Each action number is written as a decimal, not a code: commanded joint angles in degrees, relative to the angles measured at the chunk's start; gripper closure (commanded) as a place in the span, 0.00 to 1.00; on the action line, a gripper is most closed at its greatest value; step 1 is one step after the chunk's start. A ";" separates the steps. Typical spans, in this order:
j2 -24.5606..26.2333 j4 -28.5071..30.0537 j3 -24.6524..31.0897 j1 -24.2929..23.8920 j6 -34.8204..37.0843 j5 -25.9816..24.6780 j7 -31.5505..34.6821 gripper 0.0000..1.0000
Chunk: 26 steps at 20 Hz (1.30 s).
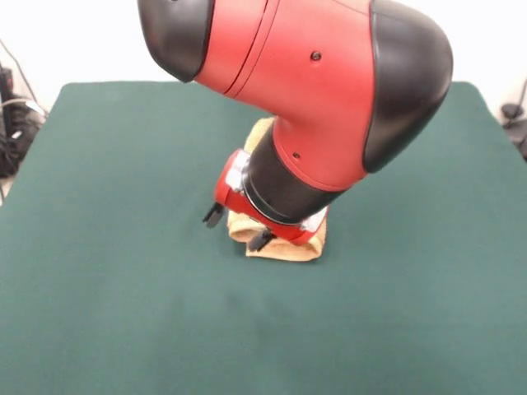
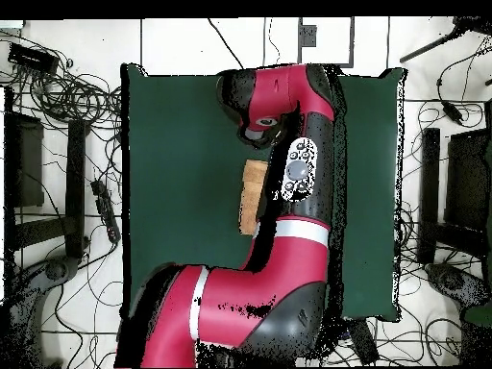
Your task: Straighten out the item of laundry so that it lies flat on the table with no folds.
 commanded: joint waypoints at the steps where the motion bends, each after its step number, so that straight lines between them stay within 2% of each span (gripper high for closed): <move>1: 1.10 8.90 4.07 1.68 -4.96 4.03 19.55 0.00; 8: 2.30 10.60 3.45 2.37 -6.29 4.46 20.24 0.00; 26: 5.19 8.16 -2.02 5.38 4.60 1.31 16.07 0.00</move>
